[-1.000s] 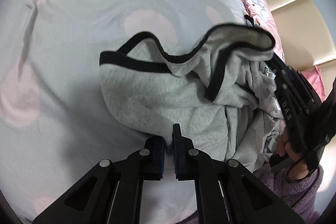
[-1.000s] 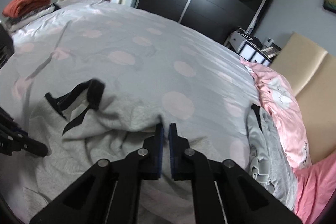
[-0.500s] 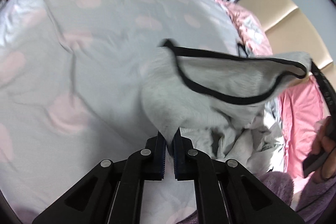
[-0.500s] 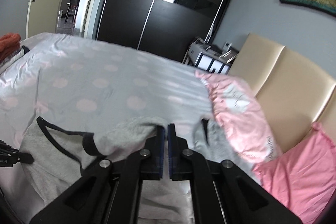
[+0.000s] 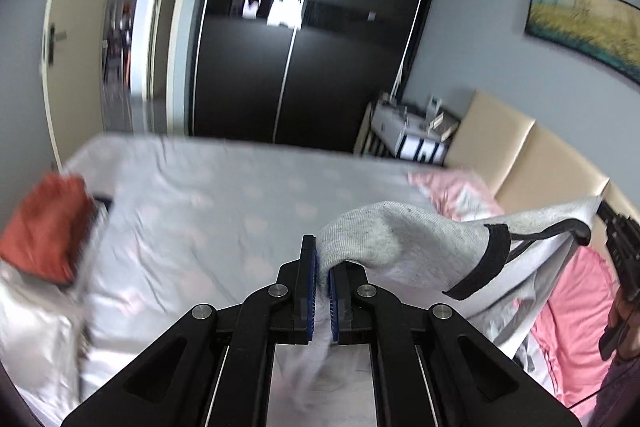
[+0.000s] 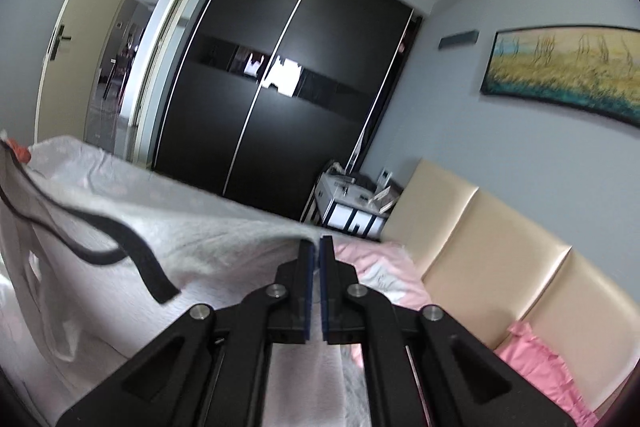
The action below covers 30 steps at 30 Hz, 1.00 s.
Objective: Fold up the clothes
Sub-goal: 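Lift the sweatshirt high with both grippers and shake it out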
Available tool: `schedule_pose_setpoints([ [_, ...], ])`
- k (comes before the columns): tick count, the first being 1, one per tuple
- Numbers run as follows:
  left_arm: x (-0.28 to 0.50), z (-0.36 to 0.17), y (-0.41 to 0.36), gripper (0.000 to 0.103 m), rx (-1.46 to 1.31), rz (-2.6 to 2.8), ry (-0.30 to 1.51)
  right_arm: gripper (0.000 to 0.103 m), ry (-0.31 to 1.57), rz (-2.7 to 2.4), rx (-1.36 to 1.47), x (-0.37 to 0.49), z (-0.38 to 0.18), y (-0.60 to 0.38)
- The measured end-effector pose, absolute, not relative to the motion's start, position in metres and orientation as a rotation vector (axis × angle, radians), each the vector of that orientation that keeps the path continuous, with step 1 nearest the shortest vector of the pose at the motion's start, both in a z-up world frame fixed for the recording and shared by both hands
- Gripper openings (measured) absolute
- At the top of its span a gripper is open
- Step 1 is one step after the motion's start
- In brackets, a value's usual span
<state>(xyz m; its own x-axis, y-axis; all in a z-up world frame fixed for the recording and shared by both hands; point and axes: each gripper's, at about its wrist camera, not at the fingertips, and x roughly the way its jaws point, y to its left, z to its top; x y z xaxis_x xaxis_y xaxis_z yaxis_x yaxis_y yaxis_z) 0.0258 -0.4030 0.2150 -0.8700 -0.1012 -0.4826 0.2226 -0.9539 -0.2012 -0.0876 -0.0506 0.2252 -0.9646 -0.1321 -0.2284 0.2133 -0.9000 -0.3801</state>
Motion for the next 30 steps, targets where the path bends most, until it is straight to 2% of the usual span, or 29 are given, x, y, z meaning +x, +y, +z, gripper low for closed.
schedule_pose_setpoints([
  [5, 0.076, 0.288, -0.401, 0.006, 0.513, -2.885, 0.268, 0.002, 0.54, -2.895, 0.165, -0.056, 0.267, -0.049],
  [11, 0.124, 0.31, -0.401, 0.006, 0.377, -2.888, 0.249, 0.002, 0.477, -2.87, 0.074, -0.022, 0.274, -0.043],
  [17, 0.159, 0.302, -0.405, 0.006, 0.341, -2.897, 0.289, 0.002, 0.409, -2.838, -0.026, 0.015, 0.276, -0.032],
  [21, 0.16, 0.297, -0.403, 0.006, 0.359, -2.904, 0.284, 0.002, 0.422, -2.836, 0.064, -0.009, 0.253, -0.04],
  [26, 0.114, 0.268, -0.407, 0.006, 0.522, -2.87, 0.288, 0.002, 0.438, -2.831, 0.178, -0.04, 0.225, -0.05],
  [30, 0.058, 0.213, -0.418, 0.006, 0.702, -2.822, 0.297, 0.002, 0.45, -2.823, 0.269, -0.064, 0.202, -0.058],
])
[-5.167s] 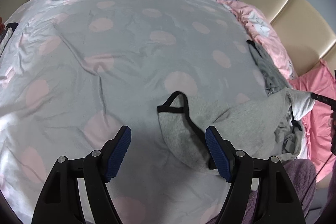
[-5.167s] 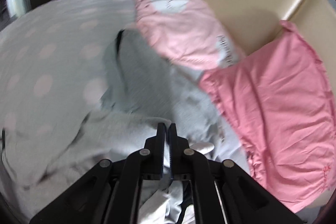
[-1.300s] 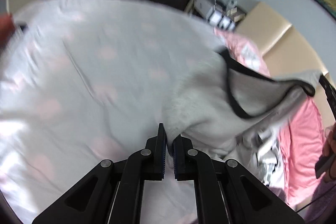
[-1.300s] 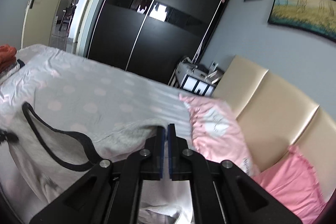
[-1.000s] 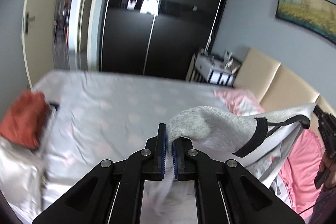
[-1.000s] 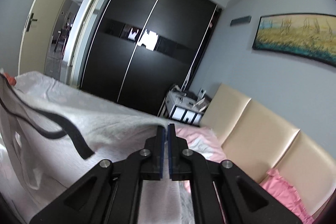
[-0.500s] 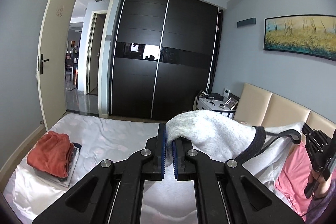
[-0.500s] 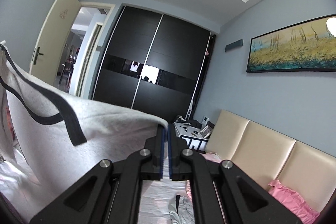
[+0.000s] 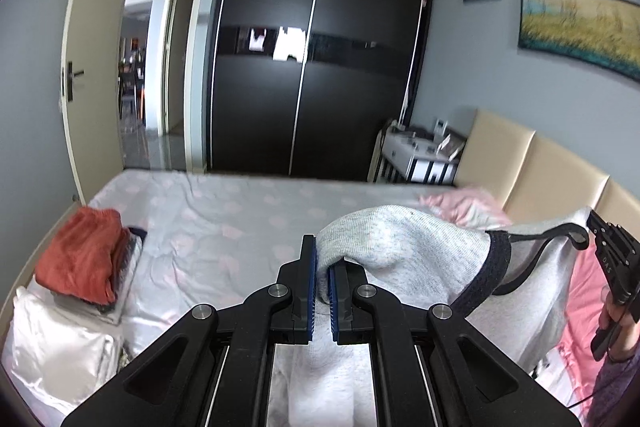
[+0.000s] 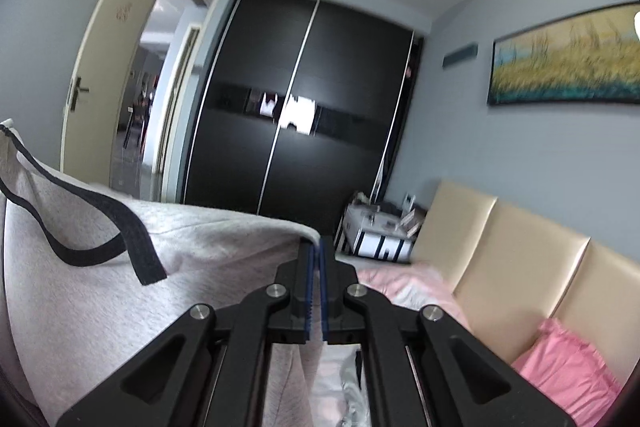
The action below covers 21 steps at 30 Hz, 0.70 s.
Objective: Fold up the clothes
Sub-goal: 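Lift the sweatshirt high with both grippers and shake it out, then lay the sweatshirt flat on the sheet with both grippers, hem toward the tools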
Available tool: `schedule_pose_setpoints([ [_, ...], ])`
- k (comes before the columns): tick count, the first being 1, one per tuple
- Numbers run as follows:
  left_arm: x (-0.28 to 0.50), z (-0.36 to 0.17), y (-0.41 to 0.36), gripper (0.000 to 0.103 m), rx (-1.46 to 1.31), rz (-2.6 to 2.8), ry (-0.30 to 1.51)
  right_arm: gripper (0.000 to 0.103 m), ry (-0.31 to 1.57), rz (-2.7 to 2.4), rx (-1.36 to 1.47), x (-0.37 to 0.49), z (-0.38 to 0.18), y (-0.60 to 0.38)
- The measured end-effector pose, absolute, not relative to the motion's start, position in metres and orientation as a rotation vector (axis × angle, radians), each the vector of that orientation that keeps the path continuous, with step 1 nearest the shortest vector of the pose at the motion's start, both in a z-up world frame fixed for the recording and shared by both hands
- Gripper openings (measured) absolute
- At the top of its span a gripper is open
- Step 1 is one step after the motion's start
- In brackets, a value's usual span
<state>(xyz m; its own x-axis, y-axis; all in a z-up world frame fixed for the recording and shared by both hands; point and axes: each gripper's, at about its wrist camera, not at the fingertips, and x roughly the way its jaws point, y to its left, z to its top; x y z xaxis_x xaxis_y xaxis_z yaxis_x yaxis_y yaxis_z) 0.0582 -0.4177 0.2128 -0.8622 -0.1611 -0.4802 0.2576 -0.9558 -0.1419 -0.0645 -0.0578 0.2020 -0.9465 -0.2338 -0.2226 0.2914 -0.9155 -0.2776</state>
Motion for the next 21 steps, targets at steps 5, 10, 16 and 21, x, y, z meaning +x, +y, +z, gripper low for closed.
schedule_pose_setpoints([
  [5, -0.023, 0.132, -0.436, 0.006, 0.942, -2.729, 0.336, 0.002, 0.494, -2.797, 0.443, -0.129, 0.144, -0.08],
  [10, -0.116, 0.051, -0.452, 0.006, 1.127, -2.622, 0.311, 0.002, 0.556, -2.75, 0.657, -0.216, 0.066, -0.111],
  [16, -0.229, -0.05, -0.477, 0.006, 1.341, -2.5, 0.25, 0.002, 0.627, -2.672, 0.909, -0.32, -0.027, -0.148],
  [21, -0.28, -0.126, -0.494, 0.006, 1.494, -2.427, 0.257, 0.002, 0.574, -2.585, 1.059, -0.357, -0.086, -0.151],
])
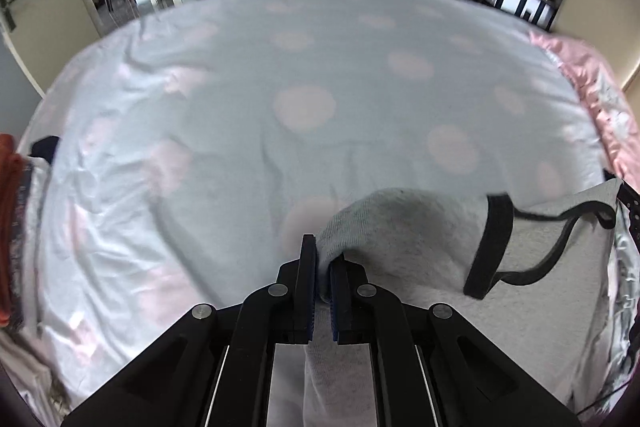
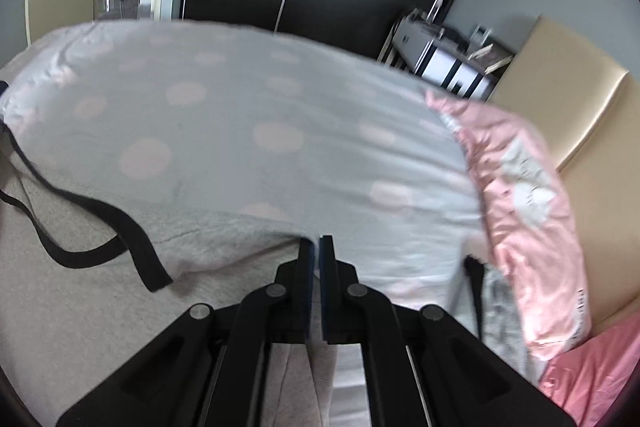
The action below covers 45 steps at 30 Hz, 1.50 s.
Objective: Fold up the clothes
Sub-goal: 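Lay the sweatshirt flat on the sheet with both grippers, hem toward the tools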
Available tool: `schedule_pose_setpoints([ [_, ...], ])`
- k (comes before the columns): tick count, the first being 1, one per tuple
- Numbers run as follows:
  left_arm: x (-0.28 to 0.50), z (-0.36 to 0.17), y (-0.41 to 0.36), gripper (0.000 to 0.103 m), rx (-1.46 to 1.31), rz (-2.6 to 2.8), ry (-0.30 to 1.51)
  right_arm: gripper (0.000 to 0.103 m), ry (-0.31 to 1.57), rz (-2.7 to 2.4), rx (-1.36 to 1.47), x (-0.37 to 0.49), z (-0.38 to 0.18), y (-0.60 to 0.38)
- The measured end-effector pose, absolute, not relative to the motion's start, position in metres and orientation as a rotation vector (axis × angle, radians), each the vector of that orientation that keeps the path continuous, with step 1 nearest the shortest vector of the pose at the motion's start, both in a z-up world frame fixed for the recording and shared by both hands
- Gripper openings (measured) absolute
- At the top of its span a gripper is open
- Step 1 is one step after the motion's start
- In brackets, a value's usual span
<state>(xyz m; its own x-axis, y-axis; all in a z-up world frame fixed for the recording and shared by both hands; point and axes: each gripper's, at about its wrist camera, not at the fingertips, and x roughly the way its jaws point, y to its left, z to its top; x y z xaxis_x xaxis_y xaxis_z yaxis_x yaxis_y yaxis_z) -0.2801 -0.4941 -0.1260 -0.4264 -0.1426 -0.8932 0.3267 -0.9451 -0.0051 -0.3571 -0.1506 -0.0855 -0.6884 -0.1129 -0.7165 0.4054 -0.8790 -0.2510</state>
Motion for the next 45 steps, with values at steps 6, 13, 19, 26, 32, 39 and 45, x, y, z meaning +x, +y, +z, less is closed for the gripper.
schedule_pose_setpoints([
  [6, -0.287, -0.158, -0.495, 0.011, 1.509, -2.42, 0.261, 0.002, 0.508, -2.471, 1.229, -0.402, -0.156, -0.154],
  [13, -0.284, -0.179, -0.496, 0.058, 1.491, -2.429, 0.288, 0.013, 0.294, -2.371, 1.391, -0.431, -0.19, -0.137],
  [19, -0.213, -0.124, -0.492, 0.062, 1.4, -2.45, 0.474, 0.019, 0.066, -2.351, 1.438, -0.397, -0.144, -0.081],
  [26, -0.123, -0.106, -0.461, 0.062, 1.475, -2.369, 0.572, 0.019, -0.124, -2.303, 1.585, -0.292, -0.134, -0.008],
  [32, -0.064, -0.103, -0.432, 0.062, 1.484, -2.392, 0.747, 0.019, -0.378, -2.26, 1.718, -0.214, -0.155, 0.047],
  [39, -0.036, -0.118, -0.408, 0.062, 1.479, -2.476, 0.69, 0.02, -0.536, -2.204, 1.811, -0.192, -0.188, 0.057],
  [45, -0.033, -0.123, -0.415, 0.062, 1.418, -2.413, 0.647, 0.018, -0.609, -2.159, 1.841, -0.183, -0.205, 0.055],
])
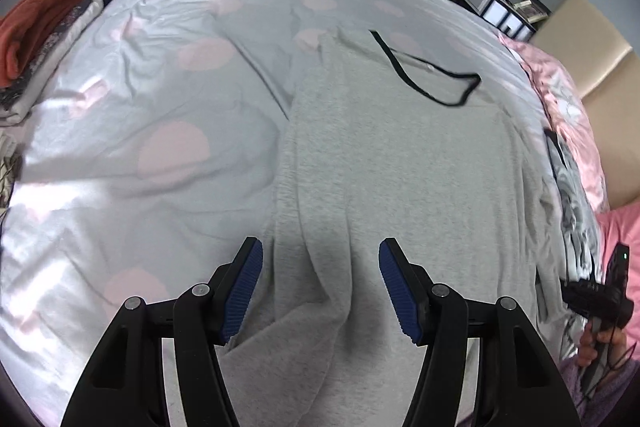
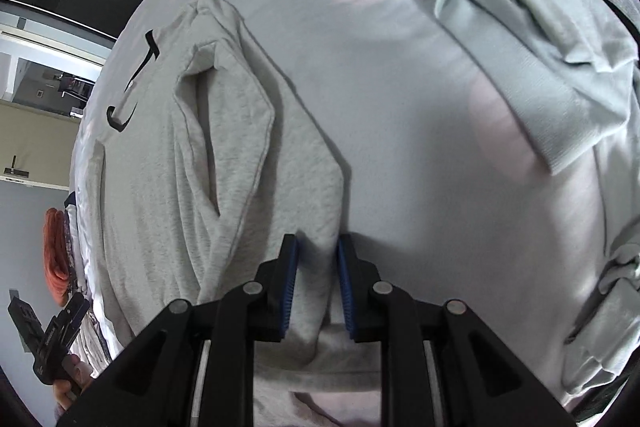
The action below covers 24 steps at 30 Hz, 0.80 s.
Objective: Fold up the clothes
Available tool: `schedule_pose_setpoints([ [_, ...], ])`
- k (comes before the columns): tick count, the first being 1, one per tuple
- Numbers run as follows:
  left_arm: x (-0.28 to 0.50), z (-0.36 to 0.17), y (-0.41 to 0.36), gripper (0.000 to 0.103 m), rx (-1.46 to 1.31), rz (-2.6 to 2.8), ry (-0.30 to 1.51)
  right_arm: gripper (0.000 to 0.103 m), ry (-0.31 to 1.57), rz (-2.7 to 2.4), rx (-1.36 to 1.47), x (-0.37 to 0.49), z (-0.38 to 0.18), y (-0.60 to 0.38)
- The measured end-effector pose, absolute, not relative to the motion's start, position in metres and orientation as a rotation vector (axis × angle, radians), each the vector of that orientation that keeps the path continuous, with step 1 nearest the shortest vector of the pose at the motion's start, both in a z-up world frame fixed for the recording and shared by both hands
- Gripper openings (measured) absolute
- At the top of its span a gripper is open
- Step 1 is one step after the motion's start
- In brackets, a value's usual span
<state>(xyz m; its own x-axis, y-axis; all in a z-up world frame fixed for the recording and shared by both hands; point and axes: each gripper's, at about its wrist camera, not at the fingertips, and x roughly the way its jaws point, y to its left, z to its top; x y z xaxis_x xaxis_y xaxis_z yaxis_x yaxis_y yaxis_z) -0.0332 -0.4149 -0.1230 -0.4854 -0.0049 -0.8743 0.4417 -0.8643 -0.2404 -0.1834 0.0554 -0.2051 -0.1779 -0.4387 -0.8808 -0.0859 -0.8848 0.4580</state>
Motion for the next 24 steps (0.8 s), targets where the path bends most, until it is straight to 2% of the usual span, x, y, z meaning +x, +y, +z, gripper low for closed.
schedule_pose_setpoints([
  [2, -0.029, -0.121, -0.419, 0.062, 1.379, -2.416, 0.697, 0.009, -0.606, -2.167, 1.823, -0.182, -0.202, 0.054],
  [6, -0.028, -0.124, -0.42, 0.062, 1.384, -2.425, 0.702, 0.004, -0.617, -2.236, 1.772, -0.182, -0.184, 0.064],
  [13, -0.037, -0.133, -0.433, 0.062, 1.362, -2.402, 0.743, 0.003, -0.595, -2.431, 1.655, -0.217, -0.116, 0.096],
  [18, -0.043, -0.139, -0.446, 0.062, 1.327, -2.374, 0.792, 0.003, -0.395, -2.497, 1.41, -0.215, -0.044, 0.068],
  [24, -0.04, -0.14, -0.453, 0.062, 1.294, -2.383, 0.798, 0.003, -0.248, -2.348, 1.315, -0.188, -0.044, -0.032],
])
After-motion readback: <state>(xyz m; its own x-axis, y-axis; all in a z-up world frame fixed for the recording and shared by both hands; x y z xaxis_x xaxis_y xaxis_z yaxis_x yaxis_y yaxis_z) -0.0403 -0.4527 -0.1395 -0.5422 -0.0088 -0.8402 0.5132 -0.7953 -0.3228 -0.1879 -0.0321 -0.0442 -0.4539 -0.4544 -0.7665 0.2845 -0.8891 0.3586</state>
